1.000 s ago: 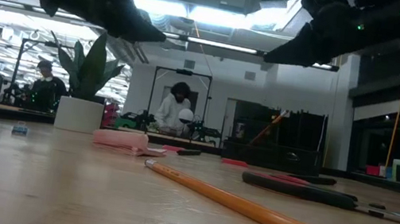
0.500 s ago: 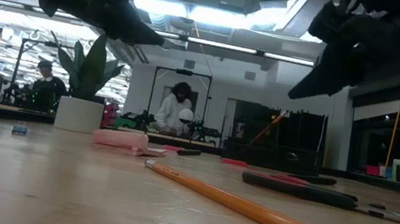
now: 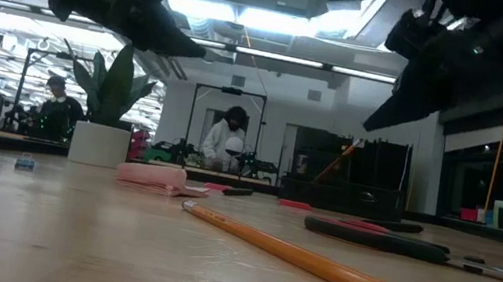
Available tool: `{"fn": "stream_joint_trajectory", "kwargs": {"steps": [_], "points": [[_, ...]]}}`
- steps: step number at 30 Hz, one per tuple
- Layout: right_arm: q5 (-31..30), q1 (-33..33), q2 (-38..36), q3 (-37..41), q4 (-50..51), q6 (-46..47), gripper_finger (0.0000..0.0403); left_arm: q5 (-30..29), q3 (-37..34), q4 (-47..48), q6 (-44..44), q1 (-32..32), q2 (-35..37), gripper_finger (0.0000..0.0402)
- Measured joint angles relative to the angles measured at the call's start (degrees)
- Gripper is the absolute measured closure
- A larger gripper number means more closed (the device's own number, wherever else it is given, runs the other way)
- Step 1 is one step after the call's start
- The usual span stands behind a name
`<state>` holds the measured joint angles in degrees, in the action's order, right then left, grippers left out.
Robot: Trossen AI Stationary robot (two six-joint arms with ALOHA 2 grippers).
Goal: Pick and place office supplies into organizer
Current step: Put the orange eraser into the black desk organizer
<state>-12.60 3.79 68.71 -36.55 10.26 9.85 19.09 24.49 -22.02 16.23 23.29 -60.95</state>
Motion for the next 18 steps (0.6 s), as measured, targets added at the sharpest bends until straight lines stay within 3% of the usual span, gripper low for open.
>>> {"fn": "stream_joint_trajectory", "kwargs": {"steps": [9,18], "points": [[0.1,-4.31,9.19,-11.71,6.3,-12.51,0.04,-0.09,0.01,0.45,0.12,0.0,0.0,0.04],[0.82,-11.29,18.59,-16.74,7.04,-17.91,0.039,-0.17,0.02,1.27,1.62,0.0,0.0,0.04]]}}
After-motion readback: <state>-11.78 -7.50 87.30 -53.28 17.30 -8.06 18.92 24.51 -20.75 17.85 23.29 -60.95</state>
